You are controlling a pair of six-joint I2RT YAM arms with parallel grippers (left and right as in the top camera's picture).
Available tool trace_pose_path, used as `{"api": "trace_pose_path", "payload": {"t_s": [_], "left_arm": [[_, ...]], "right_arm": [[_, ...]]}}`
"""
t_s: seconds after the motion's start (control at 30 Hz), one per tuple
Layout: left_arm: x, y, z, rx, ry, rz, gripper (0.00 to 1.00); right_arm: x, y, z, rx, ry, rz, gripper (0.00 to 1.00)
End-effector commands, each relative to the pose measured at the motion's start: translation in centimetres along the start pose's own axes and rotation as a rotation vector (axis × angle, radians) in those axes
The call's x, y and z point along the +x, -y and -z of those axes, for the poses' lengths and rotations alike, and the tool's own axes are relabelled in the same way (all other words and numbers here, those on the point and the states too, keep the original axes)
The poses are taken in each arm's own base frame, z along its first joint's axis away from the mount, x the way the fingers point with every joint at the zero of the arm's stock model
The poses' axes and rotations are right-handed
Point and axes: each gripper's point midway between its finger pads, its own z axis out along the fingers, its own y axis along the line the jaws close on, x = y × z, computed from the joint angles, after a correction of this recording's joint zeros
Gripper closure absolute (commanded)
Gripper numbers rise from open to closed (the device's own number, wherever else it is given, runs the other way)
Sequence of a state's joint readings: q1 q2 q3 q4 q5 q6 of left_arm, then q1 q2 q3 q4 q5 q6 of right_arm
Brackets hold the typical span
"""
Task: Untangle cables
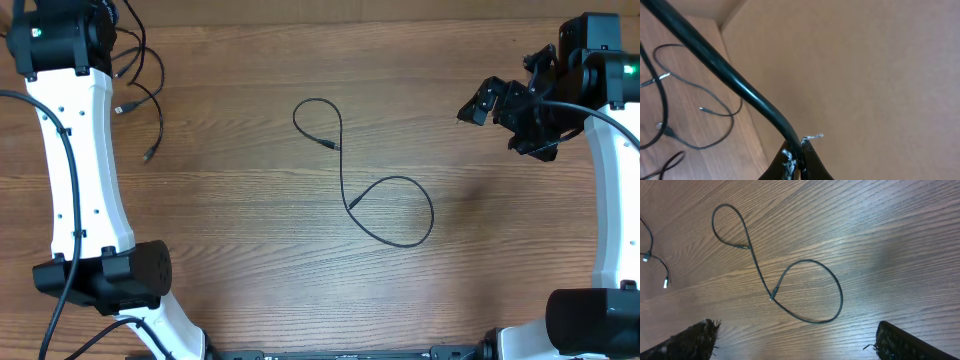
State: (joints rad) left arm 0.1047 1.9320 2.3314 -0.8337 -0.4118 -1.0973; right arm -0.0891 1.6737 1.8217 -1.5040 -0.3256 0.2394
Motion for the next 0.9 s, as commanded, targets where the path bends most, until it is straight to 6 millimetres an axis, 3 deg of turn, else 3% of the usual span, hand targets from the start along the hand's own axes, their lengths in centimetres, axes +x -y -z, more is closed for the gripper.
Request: {"api": "trace_pose_path", "payload": {"t_s": [0.0,0.27,0.43,0.57,0.7,0.73,0.77,0.87], "left_arm": [[-1.7,-0.1,1.2,-0.021,0.074,0.014,0.96],[-5.4,-2.2,2.1,-0.139,0.299,0.014,0.96],[-5.9,-4.0,2.6,-0.225,0.333,-0.033,0.95],[-2.9,-5.7,2.2,-0.285,0.151,-0.217,0.96],[2.3,-6.4,2.2,-0.235,-0.161,-0.393,0.88],[3.8,-6.5,2.5,-0.214,-0.241,-0.419,0.88],[5.3,-6.4,2.9,-0.187,-0.320,-0.434,0.95],[8.5,-5.6,4.0,-0.097,-0.483,-0.489,0.96]], "right_arm": [[0.0,-0.4,0.4,-0.011,0.014,0.007,0.00],[0.0,-0.4,0.4,-0.011,0.014,0.007,0.00],[0.1,-0.4,0.4,-0.011,0.014,0.007,0.00],[0.0,-0.4,0.4,-0.011,0.014,0.007,0.00],[0.1,-0.4,0.4,-0.011,0.014,0.007,0.00],[0.0,-0.4,0.4,-0.011,0.014,0.007,0.00],[0.1,-0.4,0.4,-0.011,0.014,0.007,0.00],[0.0,-0.4,0.4,-0.011,0.014,0.007,0.00]]}}
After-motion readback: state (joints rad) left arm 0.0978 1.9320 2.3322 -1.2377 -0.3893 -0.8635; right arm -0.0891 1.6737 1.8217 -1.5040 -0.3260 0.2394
